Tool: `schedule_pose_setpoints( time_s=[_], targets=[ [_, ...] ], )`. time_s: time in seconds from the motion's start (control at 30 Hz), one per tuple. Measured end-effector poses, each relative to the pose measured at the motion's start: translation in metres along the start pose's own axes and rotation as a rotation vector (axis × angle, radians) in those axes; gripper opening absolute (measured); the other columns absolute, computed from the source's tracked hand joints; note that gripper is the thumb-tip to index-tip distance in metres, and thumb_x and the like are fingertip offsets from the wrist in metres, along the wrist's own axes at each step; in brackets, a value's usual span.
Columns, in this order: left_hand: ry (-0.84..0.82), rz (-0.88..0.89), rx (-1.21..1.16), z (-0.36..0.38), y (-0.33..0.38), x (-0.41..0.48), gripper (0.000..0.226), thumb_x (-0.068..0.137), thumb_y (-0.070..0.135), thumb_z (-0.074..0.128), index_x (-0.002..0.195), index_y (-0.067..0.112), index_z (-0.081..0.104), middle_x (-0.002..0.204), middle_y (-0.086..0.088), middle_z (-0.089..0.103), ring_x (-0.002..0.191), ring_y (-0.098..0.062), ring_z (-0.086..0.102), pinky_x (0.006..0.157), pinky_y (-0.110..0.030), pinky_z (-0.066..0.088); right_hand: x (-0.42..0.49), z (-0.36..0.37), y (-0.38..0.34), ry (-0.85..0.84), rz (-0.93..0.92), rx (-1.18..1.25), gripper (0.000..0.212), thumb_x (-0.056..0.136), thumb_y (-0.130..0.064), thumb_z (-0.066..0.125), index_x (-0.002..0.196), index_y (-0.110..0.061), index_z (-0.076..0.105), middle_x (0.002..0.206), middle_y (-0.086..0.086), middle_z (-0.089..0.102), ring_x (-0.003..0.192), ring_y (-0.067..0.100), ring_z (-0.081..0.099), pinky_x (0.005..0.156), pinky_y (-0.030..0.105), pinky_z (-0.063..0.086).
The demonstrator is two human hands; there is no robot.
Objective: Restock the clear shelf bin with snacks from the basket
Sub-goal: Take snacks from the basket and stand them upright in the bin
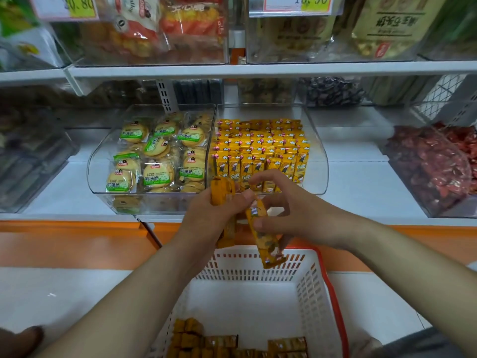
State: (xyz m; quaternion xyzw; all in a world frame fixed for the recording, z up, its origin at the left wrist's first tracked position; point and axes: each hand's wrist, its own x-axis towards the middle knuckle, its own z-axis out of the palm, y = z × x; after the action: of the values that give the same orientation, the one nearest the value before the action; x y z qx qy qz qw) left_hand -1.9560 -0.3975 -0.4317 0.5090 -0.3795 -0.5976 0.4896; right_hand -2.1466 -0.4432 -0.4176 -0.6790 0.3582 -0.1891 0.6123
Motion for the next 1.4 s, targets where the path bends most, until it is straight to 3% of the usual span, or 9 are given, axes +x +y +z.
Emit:
schedule_pose_setpoints(
  time_s=[0.1,0.23,0.37,0.63,0.83,1.0,1.13,1.23,1.4],
  targets=[
    [0.054,0.003,0.125,0.002,0.002,0.004,0.015,0.090,0.033,0.072,0.097,0.021,0.077,0.097,-0.007,0.080,0.093,-0.026,0.077,0.080,-0.052,0.063,-0.006,-0.012,-0.004,0.017,-0.051,-0.059,0.045,0.084,-0.014,0.078,0.115,-0.040,0.057,0.104,-0.011,0.067,0.086,0.025,0.075,0.063,0.036,0.060],
    [0.075,0.163,0.573,0.004,-0.001,-0.001,0.005,0.098,0.035,0.065,0.101,0.031,0.064,0.089,-0.002,0.074,0.078,-0.017,0.071,0.062,-0.018,0.057,-0.014,-0.051,-0.015,0.355,-0.177,-0.385,0.041,0.072,-0.016,0.087,0.097,-0.035,0.061,0.086,-0.011,0.071,0.076,0.017,0.070,0.069,0.037,0.055],
    [0.030,0.199,0.701,0.015,0.009,0.014,0.023,0.088,0.049,0.073,0.105,0.037,0.062,0.093,0.006,0.074,0.084,-0.009,0.071,0.067,-0.018,0.055,-0.010,-0.099,-0.024,0.582,-0.175,-0.585,0.047,0.064,-0.028,0.092,0.091,-0.034,0.054,0.088,-0.007,0.071,0.076,0.018,0.068,0.068,0.039,0.054],
    [-0.164,0.208,0.925,0.060,0.025,0.122,0.031,0.095,0.036,0.069,0.083,0.007,0.065,0.061,0.002,0.060,0.053,-0.011,0.054,0.055,-0.028,0.043,0.051,-0.141,-0.015,0.474,-0.015,-1.282,0.041,0.069,-0.039,0.085,0.099,-0.034,0.059,0.105,0.003,0.066,0.100,0.028,0.060,0.081,0.041,0.053],
    [-0.247,0.162,0.914,0.045,0.006,0.167,0.032,0.096,0.023,0.070,0.067,0.022,0.056,0.050,0.015,0.055,0.046,-0.001,0.050,0.054,-0.023,0.040,0.094,-0.146,-0.009,0.332,0.004,-1.602,0.037,0.066,-0.046,0.084,0.095,-0.029,0.067,0.094,0.000,0.068,0.090,0.028,0.062,0.066,0.031,0.037],
    [-0.206,0.194,0.872,0.033,-0.005,0.170,0.014,0.094,0.030,0.074,0.085,0.021,0.067,0.075,0.011,0.064,0.063,0.006,0.056,0.054,-0.013,0.041,0.116,-0.134,0.000,0.276,0.110,-1.588,0.043,0.066,-0.042,0.085,0.065,-0.024,0.046,0.069,-0.005,0.050,0.062,0.015,0.042,0.056,0.028,0.031],
    [-0.224,0.193,0.767,0.031,-0.004,0.164,0.009,0.094,0.024,0.074,0.090,0.020,0.066,0.092,0.003,0.069,0.085,-0.012,0.063,0.070,-0.014,0.048,0.119,-0.123,0.009,0.296,0.116,-1.719,0.045,0.066,-0.055,0.083,0.081,-0.028,0.050,0.079,-0.006,0.052,0.087,0.022,0.060,0.080,0.035,0.040],
    [-0.178,0.266,0.661,0.032,0.004,0.152,0.017,0.091,0.018,0.077,0.099,0.006,0.067,0.100,-0.015,0.073,0.098,-0.031,0.068,0.088,-0.044,0.056,0.103,-0.125,-0.004,0.333,0.109,-1.668,0.050,0.064,-0.062,0.081,0.090,-0.029,0.054,0.092,-0.004,0.055,0.098,0.025,0.061,0.076,0.033,0.035],
    [-0.117,0.348,0.593,0.040,0.019,0.124,0.022,0.083,0.025,0.084,0.100,0.026,0.071,0.095,-0.006,0.075,0.092,-0.029,0.070,0.088,-0.054,0.058,0.049,-0.118,-0.020,0.528,-0.128,-0.772,0.025,0.080,-0.041,0.078,0.096,-0.027,0.064,0.087,-0.007,0.067,0.081,0.015,0.063,0.074,0.037,0.052]
  ],
)
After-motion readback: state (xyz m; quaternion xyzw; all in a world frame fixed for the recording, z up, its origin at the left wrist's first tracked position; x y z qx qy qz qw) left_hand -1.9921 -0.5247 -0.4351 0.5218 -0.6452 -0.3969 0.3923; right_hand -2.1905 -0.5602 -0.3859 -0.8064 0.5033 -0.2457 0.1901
